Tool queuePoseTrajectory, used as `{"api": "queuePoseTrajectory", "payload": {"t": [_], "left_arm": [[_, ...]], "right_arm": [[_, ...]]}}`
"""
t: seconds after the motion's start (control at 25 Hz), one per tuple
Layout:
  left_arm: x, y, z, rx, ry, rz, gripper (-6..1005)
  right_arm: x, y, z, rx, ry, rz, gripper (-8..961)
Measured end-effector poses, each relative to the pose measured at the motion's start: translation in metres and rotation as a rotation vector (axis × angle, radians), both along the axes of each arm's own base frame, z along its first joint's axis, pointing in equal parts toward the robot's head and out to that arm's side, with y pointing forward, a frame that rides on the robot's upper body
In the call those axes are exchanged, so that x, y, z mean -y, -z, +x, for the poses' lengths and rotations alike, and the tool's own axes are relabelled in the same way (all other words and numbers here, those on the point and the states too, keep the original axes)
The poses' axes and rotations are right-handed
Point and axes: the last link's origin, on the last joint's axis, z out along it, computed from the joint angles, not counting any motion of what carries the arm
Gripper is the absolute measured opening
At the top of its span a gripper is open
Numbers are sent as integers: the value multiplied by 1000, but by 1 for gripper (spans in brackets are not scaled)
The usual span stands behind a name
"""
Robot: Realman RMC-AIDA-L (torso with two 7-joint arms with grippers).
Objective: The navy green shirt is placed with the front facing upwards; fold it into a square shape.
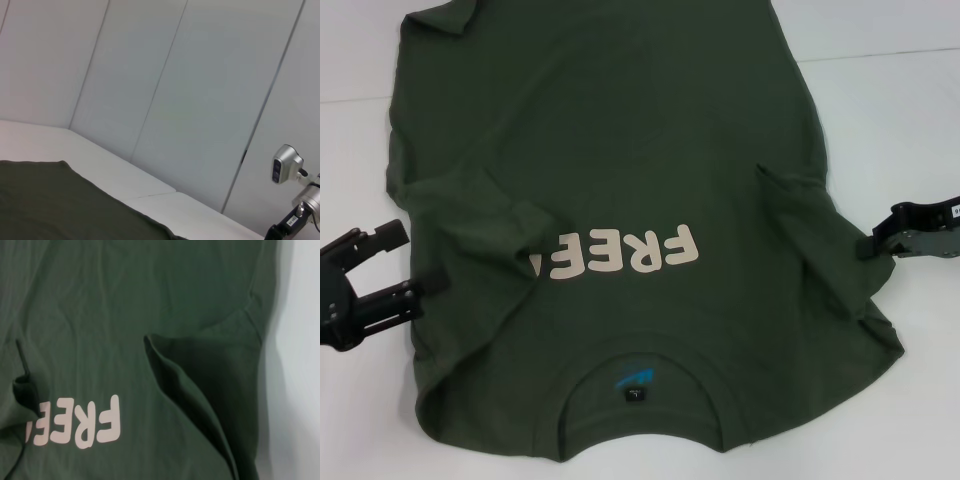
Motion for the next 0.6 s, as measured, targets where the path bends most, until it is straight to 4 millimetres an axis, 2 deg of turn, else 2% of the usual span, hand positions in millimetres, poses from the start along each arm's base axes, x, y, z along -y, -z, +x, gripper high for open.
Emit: {"api": "queuePoseTrajectory", "payload": {"t": [0.16,0.4,0.6], "left_arm": [[-1,0,1,2,1,-4,933],[-1,0,1,2,2,-6,933],[-1,1,1,2,1,-6,933]], "right_arm": [[-1,-3,-6,-18,-17,5,45],[-7,-5,-17,-77,-45,33,24],[-15,8,-24,-92,-56,59,31]]}}
